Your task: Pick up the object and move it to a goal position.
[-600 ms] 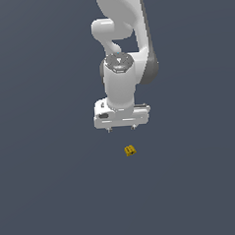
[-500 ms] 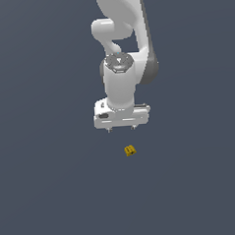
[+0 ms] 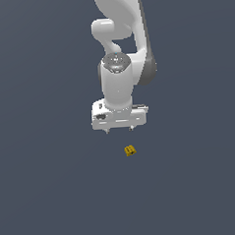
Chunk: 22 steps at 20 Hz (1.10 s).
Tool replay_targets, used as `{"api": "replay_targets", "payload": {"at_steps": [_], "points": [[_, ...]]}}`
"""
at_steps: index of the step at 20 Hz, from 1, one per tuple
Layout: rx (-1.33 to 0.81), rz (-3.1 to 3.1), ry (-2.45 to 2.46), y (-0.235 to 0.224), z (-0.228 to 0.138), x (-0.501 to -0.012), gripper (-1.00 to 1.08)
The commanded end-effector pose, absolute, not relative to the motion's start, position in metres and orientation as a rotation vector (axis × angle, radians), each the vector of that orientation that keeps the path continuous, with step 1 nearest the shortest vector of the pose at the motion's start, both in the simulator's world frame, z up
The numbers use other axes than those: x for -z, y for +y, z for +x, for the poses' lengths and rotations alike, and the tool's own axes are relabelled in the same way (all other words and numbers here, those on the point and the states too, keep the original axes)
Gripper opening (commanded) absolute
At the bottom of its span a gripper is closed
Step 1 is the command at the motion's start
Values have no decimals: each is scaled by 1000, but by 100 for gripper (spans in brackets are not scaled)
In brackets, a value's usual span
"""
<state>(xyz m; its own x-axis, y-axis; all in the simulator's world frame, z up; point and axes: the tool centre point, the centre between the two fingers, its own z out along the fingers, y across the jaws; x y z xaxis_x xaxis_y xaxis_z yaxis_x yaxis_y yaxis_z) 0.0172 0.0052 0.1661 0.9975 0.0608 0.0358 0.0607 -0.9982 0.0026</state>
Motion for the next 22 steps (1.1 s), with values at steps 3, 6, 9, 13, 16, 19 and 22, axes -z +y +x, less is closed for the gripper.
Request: {"api": "replay_targets", "payload": {"at_steps": [3, 6, 9, 13, 16, 19, 22], "points": [[-58, 3137, 100, 5, 17, -166, 100], [-56, 3139, 78, 6, 18, -165, 100], [-55, 3141, 37, 7, 18, -163, 100], [-52, 3144, -43, 8, 20, -160, 100], [-49, 3144, -123, 10, 21, -156, 100], [-44, 3141, -221, 12, 23, -151, 100], [-39, 3133, -337, 15, 25, -146, 100]]}}
